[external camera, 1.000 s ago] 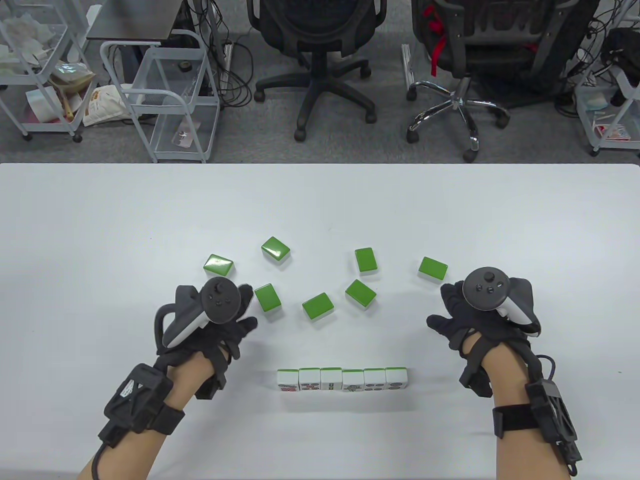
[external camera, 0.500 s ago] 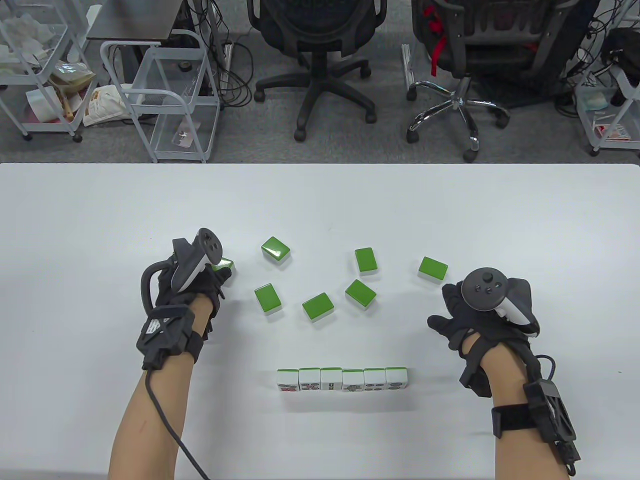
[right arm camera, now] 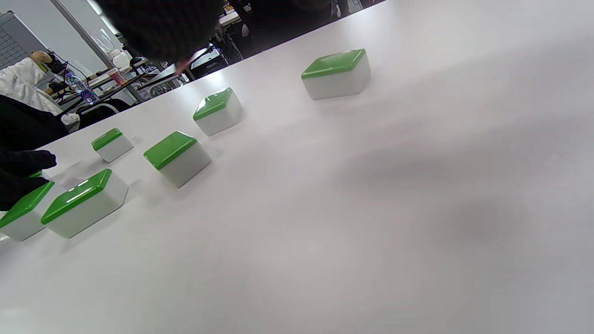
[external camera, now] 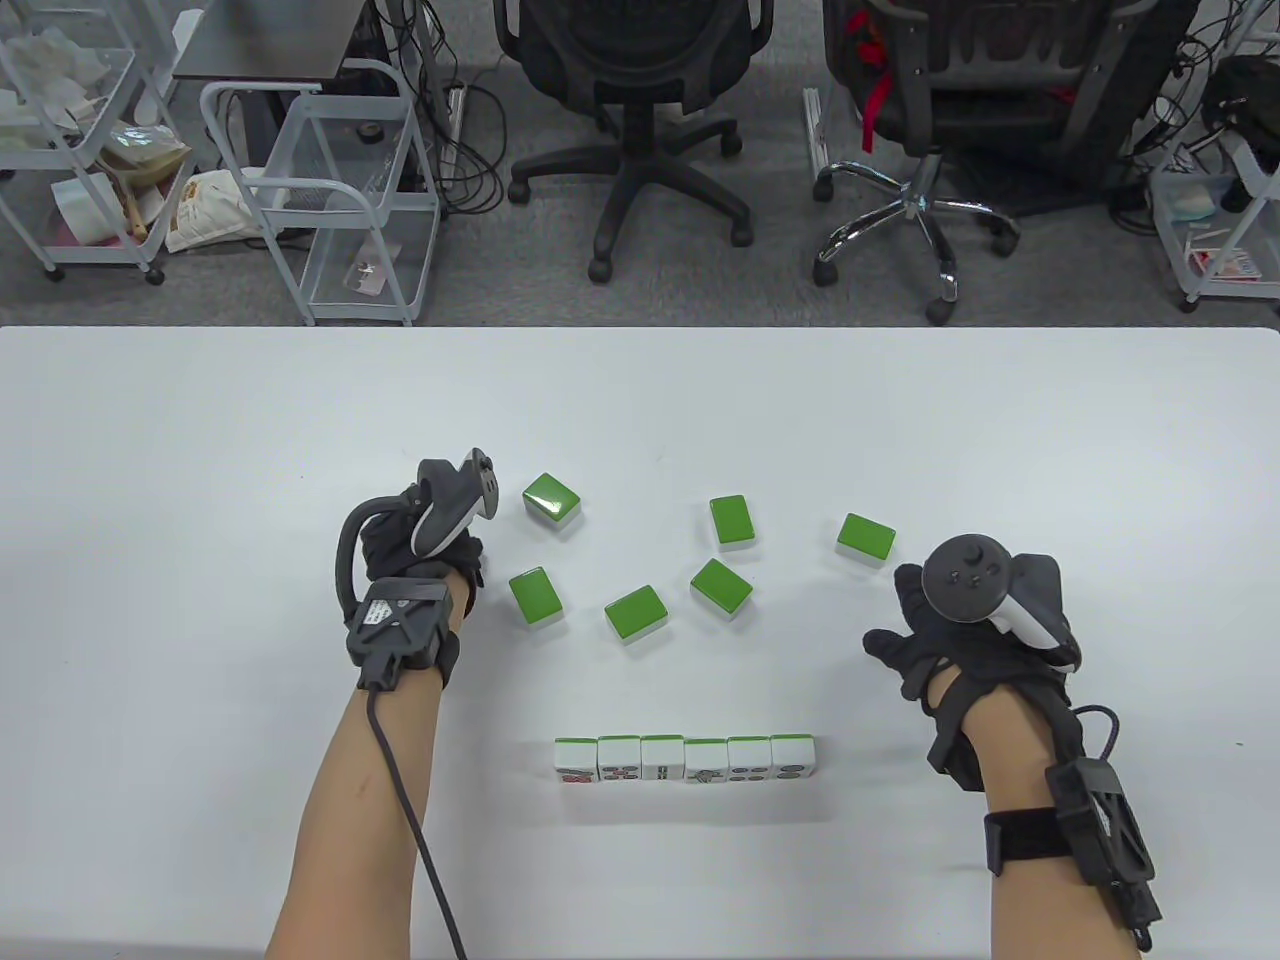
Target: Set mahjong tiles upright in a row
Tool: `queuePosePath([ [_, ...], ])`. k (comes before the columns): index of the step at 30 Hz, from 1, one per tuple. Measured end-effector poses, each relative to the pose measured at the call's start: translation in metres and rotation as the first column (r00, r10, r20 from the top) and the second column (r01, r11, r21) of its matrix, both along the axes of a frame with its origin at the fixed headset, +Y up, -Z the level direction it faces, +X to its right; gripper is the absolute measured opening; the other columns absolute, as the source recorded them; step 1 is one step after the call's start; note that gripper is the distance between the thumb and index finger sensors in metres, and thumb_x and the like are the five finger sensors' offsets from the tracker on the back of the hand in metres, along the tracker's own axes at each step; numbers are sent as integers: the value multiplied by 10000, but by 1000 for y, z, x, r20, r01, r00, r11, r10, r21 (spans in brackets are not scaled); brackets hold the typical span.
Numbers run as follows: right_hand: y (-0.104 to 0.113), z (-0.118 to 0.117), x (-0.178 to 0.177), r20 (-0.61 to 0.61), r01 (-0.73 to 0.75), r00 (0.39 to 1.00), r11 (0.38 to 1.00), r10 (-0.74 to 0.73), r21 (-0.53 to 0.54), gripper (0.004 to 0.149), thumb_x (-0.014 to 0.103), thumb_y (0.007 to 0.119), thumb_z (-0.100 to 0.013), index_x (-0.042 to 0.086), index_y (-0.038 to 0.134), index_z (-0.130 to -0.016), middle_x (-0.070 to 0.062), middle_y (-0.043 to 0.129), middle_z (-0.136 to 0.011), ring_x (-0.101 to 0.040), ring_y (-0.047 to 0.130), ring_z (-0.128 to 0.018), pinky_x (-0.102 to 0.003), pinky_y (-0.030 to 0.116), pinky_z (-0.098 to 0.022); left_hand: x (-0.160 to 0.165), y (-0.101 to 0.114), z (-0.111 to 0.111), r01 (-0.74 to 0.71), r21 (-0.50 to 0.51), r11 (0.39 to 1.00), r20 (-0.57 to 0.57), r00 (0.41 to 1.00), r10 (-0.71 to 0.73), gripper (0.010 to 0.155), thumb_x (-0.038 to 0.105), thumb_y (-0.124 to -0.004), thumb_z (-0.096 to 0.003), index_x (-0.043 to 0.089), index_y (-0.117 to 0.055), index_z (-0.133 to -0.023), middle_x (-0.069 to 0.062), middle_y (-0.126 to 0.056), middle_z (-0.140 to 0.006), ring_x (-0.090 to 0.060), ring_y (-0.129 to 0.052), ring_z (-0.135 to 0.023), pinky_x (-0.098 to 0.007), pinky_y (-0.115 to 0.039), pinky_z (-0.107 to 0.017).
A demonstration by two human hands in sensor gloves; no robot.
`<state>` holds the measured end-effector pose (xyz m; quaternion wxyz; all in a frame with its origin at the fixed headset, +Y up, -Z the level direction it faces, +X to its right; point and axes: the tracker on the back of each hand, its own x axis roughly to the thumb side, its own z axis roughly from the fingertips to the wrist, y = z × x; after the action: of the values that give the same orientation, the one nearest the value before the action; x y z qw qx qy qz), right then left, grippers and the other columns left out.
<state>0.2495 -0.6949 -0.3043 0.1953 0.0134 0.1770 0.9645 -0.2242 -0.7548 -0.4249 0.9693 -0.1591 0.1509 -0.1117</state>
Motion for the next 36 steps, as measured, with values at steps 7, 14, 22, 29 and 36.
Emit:
queuePosePath([
  [7,-1,1,-1,-5,4,1000,1000,-4,-4,822,475,762,-357,48,417,-970,-280,273,-1030,-626,285,-896,-746,414,-581,-2,28,43,-308,-186,933,140,931,336,784,493,-837,-224,303,-586,-942,6,-771,-1012,-184,-1081,-682,-390,-887,-543],
  [14,-2,2,-3,-10,18,1000,1000,-18,-8,824,476,761,-357,48,416,-970,-278,272,-1030,-625,284,-898,-746,414,-581,26,35,115,-382,-463,800,265,802,535,780,473,-822,-220,256,-600,-936,-19,-784,-1005,-181,-1101,-668,-393,-906,-528],
  [22,-3,3,-5,-15,37,999,999,-37,-16,824,476,761,-357,47,415,-970,-279,272,-1030,-626,285,-897,-745,414,-581,58,13,154,-389,-568,726,295,727,620,758,471,-817,-219,240,-636,-917,-26,-804,-977,-166,-1131,-646,-372,-929,-512],
  [29,-3,3,-5,-15,57,998,998,-57,-21,822,475,761,-357,48,417,-970,-279,274,-1030,-625,285,-897,-745,414,-582,58,11,155,-389,-535,750,317,730,605,669,471,-800,-224,326,-731,-874,68,-853,-923,-143,-1156,-591,-352,-941,-487],
  [36,-3,4,-5,-12,63,998,998,-63,-22,822,475,763,-357,50,416,-970,-278,274,-1031,-624,287,-899,-745,415,-582,48,10,153,-472,-511,719,264,709,654,665,467,-799,-249,335,-697,-892,101,-893,-909,-140,-1136,-591,-357,-922,-497],
])
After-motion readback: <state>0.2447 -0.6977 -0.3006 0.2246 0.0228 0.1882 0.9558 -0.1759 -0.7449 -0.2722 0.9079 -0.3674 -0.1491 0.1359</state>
